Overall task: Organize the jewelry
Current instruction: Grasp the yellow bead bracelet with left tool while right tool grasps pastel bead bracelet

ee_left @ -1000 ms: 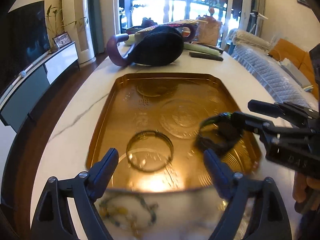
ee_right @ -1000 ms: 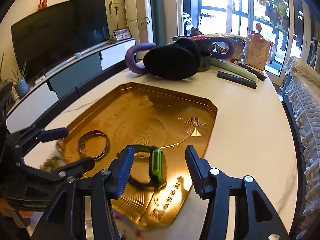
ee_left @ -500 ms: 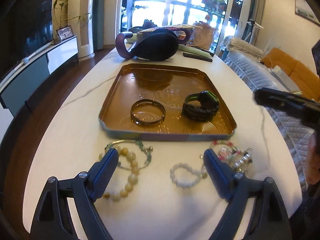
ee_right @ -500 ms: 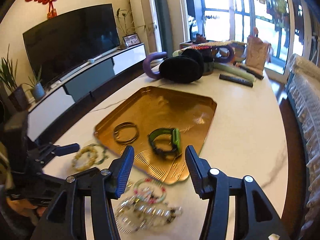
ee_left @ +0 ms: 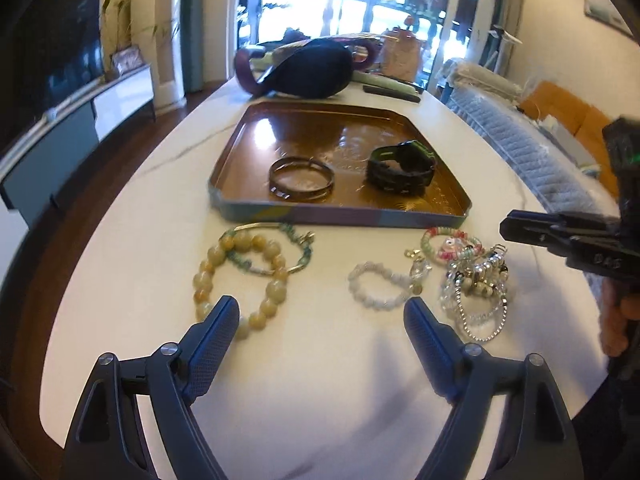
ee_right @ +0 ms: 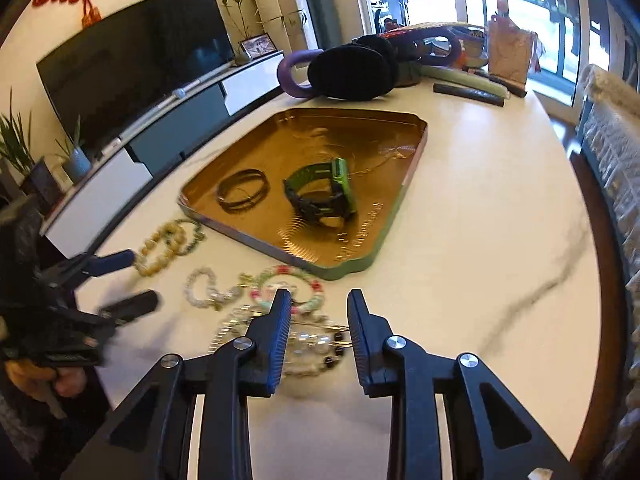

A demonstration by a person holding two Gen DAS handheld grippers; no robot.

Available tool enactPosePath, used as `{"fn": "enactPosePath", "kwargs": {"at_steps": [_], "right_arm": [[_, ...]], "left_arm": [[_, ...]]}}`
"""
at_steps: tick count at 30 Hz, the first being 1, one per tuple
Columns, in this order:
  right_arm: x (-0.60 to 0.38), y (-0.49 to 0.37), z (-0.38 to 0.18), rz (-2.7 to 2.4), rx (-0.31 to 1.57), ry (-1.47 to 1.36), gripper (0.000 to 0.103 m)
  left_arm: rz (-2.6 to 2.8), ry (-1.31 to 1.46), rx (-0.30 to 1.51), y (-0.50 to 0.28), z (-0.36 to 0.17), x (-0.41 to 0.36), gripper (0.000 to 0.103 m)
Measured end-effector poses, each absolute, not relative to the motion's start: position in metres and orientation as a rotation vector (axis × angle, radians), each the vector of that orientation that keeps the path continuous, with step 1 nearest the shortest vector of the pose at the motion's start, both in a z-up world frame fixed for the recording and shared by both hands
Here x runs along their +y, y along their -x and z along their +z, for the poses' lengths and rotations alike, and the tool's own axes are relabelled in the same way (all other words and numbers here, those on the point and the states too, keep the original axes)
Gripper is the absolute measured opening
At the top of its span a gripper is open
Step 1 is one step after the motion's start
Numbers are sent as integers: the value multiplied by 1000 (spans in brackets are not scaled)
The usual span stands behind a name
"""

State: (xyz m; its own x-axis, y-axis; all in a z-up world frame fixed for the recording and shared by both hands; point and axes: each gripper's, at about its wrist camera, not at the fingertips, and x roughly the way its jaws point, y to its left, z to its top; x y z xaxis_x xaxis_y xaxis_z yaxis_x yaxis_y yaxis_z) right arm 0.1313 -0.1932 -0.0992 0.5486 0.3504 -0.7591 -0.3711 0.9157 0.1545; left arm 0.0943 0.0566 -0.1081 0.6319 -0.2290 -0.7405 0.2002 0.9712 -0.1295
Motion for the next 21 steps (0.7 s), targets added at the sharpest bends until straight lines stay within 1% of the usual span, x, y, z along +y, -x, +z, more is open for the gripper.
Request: {"fn": "enactPosePath", "kwargs": {"at_steps": [5,7,8,9,11,14,15,16,17,18,19,21], "right_arm": [[-193,-144,-108,451,946,-39,27],[-191,-147,-109,459,957,-53,27],[-189,-149,-110,462,958,-48,27],[-186,-150,-111,463,959,-35,27],[-182,-152,-115,464,969,-16,27],[-175,-156,-125,479,1004,-9,27],[-172,-155,-124,477,997,7,27],[-169,-155,-124,475,993,28,27],[-166,-154,-123,480,990,43,24],[-165,-153,-123,495,989,39,20],[-165,-151,-123,499,991,40,11],[-162,-148,-121,497,980,71,9]], "left_arm": [[-220,58,865,-101,-112,72,62],[-212,40,859,-104,-112,74,57],[-209,30,859,-105,-113,73,49],[-201,22,870,-107,-115,73,45],[-211,22,897,-112,-120,75,30],[-210,0,889,-113,-122,77,21],[-210,-3,891,-114,-122,77,20],[-215,4,896,-115,-122,78,15],[-226,16,903,-115,-121,79,13],[-246,47,916,-116,-121,82,13],[-259,72,926,-116,-120,84,13],[-266,91,929,-115,-117,85,13]]}}
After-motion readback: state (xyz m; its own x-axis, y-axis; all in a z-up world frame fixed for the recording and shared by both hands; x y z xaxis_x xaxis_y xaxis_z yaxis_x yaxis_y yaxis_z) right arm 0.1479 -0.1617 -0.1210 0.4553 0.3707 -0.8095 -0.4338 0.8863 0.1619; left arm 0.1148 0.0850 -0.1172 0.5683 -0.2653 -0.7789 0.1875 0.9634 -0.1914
